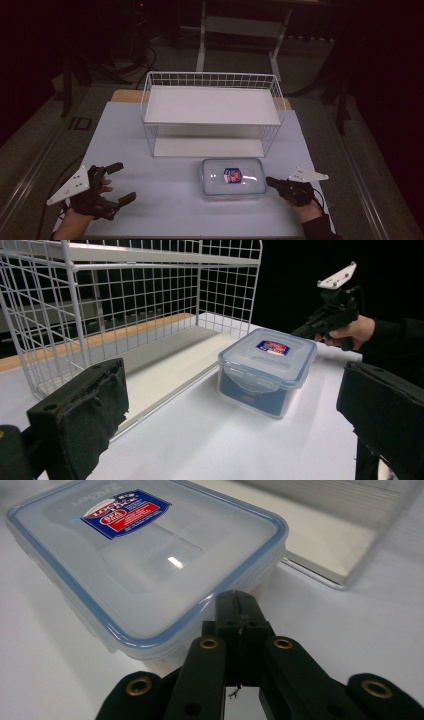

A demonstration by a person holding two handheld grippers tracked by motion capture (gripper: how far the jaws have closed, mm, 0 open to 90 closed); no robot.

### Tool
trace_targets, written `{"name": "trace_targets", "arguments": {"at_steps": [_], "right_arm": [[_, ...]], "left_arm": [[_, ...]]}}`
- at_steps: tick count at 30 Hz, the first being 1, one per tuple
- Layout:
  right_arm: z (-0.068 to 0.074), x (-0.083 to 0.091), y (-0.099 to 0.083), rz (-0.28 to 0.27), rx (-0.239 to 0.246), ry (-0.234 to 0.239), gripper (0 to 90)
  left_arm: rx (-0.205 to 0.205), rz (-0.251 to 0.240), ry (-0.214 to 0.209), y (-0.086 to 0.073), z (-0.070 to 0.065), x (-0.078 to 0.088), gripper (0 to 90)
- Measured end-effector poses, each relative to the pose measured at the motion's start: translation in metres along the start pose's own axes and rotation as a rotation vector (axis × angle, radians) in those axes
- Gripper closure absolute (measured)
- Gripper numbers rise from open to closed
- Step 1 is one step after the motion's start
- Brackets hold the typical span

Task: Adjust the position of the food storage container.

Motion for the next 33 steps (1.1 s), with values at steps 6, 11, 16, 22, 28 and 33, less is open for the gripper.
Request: {"name": "trace_targets", "arguments": {"at_steps": [6, 11, 16, 22, 28, 33], "right_arm": [[0.009, -0.011, 0.006, 0.006, 0.017, 0.029, 90.0], [0.014, -0.016, 0.01, 0.015, 0.029, 0.045, 90.0], [0.021, -0.024, 0.015, 0.02, 0.041, 0.069, 90.0], [0.026, -0.032, 0.02, 0.023, 0.049, 0.088, 90.0], [0.032, -0.039, 0.025, 0.037, 0.066, 0.1, 90.0], [0.035, -0.045, 0.029, 0.039, 0.079, 0.104, 90.0]], "left_arm": [[0.023, -0.01, 0.022, -0.001, 0.004, 0.001, 0.0], [0.024, -0.012, 0.026, 0.0, 0.004, 0.001, 0.0], [0.018, -0.007, 0.027, -0.001, 0.004, 0.001, 0.0], [0.018, -0.004, 0.026, -0.002, 0.004, 0.0, 0.0], [0.026, -0.012, 0.027, -0.001, 0.005, 0.001, 0.0], [0.022, -0.007, 0.017, -0.001, 0.003, -0.001, 0.0]]}}
Point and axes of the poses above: each handheld gripper's, and its own axes: x roughly backward along the jaws, y roughly out of its top, z roughly to its left, the point moved 4 cm from there along -x, roughly forward along the jaws
